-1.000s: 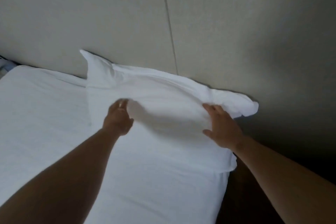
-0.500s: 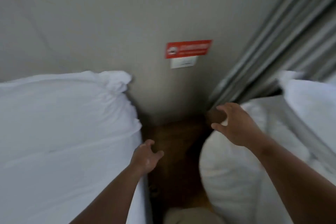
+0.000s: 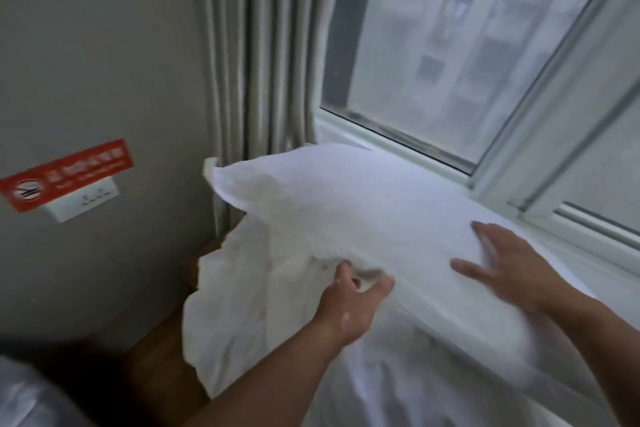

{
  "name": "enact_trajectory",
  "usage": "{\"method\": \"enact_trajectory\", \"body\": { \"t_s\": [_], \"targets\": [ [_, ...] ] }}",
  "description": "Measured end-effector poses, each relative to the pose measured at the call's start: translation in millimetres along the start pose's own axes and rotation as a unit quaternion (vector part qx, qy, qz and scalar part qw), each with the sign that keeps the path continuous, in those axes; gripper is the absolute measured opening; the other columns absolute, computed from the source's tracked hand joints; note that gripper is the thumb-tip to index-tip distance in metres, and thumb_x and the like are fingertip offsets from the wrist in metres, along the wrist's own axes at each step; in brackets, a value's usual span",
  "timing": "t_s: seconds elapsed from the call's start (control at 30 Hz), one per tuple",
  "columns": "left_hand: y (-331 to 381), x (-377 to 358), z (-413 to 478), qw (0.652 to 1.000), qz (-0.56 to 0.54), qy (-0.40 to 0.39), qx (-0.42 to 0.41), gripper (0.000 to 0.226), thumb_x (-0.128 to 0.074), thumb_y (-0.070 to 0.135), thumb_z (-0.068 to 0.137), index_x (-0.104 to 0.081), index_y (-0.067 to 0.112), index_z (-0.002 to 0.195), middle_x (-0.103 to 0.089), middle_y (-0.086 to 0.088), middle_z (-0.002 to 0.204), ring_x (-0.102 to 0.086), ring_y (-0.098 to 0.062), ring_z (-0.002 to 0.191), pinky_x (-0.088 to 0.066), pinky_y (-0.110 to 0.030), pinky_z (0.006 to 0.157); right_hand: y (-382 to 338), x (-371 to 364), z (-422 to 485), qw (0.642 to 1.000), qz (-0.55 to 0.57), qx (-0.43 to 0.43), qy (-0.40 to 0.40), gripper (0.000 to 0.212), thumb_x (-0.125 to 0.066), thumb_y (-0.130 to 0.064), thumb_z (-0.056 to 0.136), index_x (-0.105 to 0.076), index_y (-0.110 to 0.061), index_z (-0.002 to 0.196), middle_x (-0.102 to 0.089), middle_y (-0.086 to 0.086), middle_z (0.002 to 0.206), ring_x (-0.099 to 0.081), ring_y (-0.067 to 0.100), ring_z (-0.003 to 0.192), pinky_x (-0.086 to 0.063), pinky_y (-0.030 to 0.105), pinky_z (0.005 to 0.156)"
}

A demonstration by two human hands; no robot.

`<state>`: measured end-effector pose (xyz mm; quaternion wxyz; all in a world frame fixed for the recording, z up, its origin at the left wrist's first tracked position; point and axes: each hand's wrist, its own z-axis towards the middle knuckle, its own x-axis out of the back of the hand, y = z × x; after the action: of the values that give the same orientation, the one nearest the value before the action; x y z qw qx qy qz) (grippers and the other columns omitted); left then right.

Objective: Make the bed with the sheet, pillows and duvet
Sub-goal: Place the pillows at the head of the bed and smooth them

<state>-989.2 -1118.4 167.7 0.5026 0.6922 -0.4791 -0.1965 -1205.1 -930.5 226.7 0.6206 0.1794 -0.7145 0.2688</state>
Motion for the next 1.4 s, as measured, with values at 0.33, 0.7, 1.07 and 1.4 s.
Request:
{"method": "enact_trajectory", "body": {
  "t_s": [0.33, 0.7, 1.07, 1.4],
  "targets": [
    [47, -87, 50, 0.968, -0.176, 0.15, 0.101, 0.082, -0.072, 0.086, 0.039, -0.052, 0.023, 0.087, -0.064, -0.006, 0.116, -0.063, -0.03, 0.11, -0.054, -0.046, 0.096, 56, -14, 130, 0.995, 0.086, 0.029, -0.041, 0.109, -0.02, -0.102, 0.064, -0.033, -0.036, 0.149, -0.04, 0.0, 0.153, -0.035, 0.021, 0.142, -0.029, 0.043, 0.116],
    [52, -105, 0, 0.88, -0.39, 0.266, -0.04, 0.041, -0.084, 0.015, 0.076, -0.07, 0.012, 0.114, -0.076, -0.005, 0.106, -0.073, -0.025, 0.099, -0.055, -0.048, 0.096, 15, 13, 111, 0.967, 0.17, 0.102, 0.159, 0.057, -0.039, -0.065, 0.088, -0.061, -0.015, 0.071, -0.066, 0.005, 0.073, -0.06, 0.031, 0.079, -0.041, 0.036, 0.068],
    [12, -115, -283, 0.717, -0.465, 0.472, -0.217, 0.058, -0.088, 0.04, 0.068, -0.068, 0.029, 0.121, -0.074, 0.005, 0.116, -0.071, -0.017, 0.106, -0.055, -0.042, 0.094, -118, 95, -135, 0.838, 0.281, 0.444, 0.145, 0.061, -0.038, -0.061, 0.094, -0.056, -0.007, 0.072, -0.06, 0.006, 0.062, -0.056, 0.027, 0.061, -0.045, 0.039, 0.061],
    [-132, -257, -639, 0.4, -0.414, 0.799, -0.176, 0.023, -0.083, 0.018, 0.065, -0.08, 0.011, 0.087, -0.078, -0.009, 0.092, -0.076, -0.024, 0.082, -0.058, -0.027, 0.058, -148, 9, -508, 0.603, 0.362, 0.701, -0.115, 0.045, -0.046, -0.055, 0.091, -0.042, -0.015, 0.07, -0.051, -0.002, 0.059, -0.053, 0.032, 0.065, -0.035, 0.037, 0.06]
  ]
}}
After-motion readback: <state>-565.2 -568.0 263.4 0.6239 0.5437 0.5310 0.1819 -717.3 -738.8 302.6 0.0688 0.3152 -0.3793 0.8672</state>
